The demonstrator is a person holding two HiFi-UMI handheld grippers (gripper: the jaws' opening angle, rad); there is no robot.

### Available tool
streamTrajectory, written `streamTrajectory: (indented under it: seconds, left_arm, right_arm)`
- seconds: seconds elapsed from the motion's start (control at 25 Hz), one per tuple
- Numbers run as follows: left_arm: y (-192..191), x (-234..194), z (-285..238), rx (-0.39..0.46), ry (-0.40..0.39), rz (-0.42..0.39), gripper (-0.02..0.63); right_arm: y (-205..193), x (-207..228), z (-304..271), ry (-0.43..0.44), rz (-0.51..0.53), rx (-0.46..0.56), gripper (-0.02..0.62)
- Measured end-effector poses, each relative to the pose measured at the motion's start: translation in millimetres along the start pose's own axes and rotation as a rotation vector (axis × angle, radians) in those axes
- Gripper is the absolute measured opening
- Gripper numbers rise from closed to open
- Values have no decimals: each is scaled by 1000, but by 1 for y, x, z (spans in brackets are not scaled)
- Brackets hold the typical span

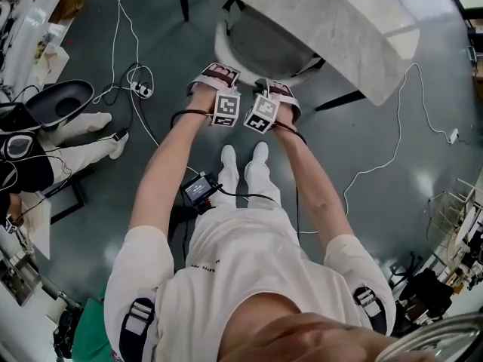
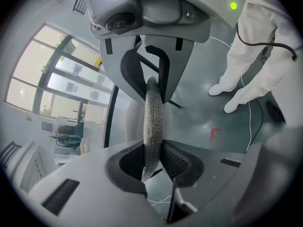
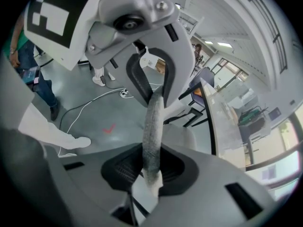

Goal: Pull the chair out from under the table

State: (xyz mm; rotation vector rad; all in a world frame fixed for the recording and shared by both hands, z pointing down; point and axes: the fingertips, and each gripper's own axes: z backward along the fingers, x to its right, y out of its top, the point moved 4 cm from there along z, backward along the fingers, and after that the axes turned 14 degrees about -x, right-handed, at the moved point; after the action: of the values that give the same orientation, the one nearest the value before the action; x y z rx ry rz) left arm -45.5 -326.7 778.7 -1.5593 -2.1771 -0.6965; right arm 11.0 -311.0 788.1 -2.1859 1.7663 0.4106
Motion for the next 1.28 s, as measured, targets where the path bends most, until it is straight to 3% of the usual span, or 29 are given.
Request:
streamTrajectory:
  seconds: [1.28]
  left_arm:
    - [-2, 115, 80, -22, -74, -15, 80]
  right_arm:
    - [15, -130, 56, 99, 60, 9, 84]
